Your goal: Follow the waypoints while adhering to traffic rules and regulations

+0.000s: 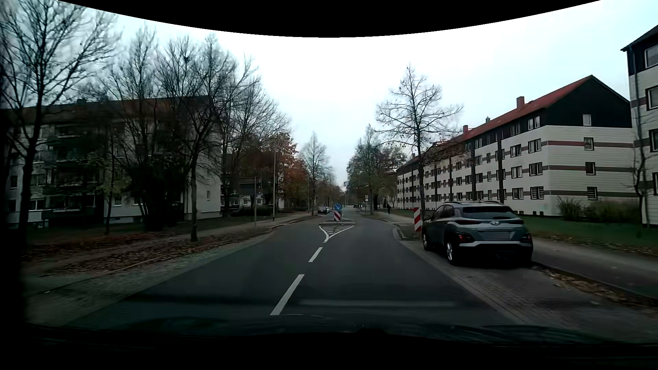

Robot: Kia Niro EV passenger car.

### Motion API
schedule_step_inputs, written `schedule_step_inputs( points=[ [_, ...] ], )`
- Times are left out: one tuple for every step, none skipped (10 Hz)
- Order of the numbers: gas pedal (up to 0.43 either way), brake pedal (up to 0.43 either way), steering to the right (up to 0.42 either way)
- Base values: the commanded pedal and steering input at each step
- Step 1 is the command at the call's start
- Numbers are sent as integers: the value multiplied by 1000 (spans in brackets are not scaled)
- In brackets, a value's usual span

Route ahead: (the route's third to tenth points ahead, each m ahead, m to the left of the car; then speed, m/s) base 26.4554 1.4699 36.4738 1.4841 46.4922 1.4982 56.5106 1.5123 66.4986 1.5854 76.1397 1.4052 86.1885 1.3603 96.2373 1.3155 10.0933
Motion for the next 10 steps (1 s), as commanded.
schedule_step_inputs(
  points=[
    [0,0,13],
    [0,0,14],
    [0,0,16],
    [0,0,21],
    [0,0,25],
    [28,0,29],
    [67,0,33],
    [67,0,37],
    [67,0,42],
    [67,0,50]
  ],
)
